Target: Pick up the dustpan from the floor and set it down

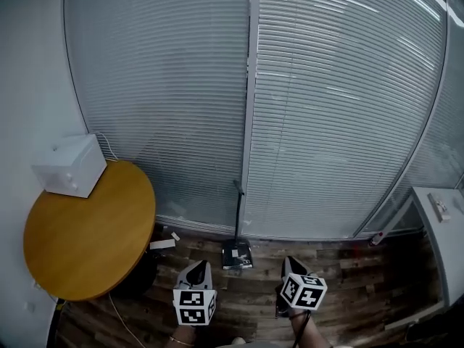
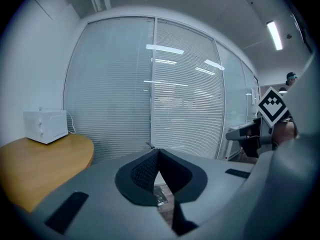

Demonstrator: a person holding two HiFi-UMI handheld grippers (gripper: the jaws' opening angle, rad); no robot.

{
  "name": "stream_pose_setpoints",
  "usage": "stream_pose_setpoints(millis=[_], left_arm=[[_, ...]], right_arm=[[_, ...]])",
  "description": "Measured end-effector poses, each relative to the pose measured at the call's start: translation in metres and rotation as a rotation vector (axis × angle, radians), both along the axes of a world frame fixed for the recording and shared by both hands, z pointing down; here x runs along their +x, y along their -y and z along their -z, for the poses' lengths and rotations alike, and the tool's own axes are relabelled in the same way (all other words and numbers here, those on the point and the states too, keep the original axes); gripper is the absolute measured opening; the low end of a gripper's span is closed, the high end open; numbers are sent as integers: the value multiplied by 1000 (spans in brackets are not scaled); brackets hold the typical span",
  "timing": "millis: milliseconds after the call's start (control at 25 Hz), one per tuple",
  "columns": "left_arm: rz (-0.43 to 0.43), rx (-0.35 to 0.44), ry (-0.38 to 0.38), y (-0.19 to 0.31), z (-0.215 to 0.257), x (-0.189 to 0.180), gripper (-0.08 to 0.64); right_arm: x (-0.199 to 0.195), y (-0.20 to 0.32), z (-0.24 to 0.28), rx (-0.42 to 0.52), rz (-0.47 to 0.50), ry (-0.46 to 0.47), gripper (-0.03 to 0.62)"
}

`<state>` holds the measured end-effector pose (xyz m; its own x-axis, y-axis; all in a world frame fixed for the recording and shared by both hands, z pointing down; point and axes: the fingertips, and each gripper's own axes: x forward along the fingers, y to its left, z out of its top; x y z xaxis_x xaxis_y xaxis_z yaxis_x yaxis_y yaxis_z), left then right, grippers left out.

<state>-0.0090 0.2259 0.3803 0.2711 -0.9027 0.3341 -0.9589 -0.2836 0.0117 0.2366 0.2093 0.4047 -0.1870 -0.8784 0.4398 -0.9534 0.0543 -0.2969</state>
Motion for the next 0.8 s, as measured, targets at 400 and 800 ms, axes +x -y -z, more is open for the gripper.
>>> stream_pose_setpoints(millis=[400,800], left_arm=[[-4,-10,-9,68,-11,3,15],[-67,11,-43,190,-11,-8,15]], right_arm=[[-10,64,-20,-38,18,18,32],[-28,168,-14,-24,-29,3,32]])
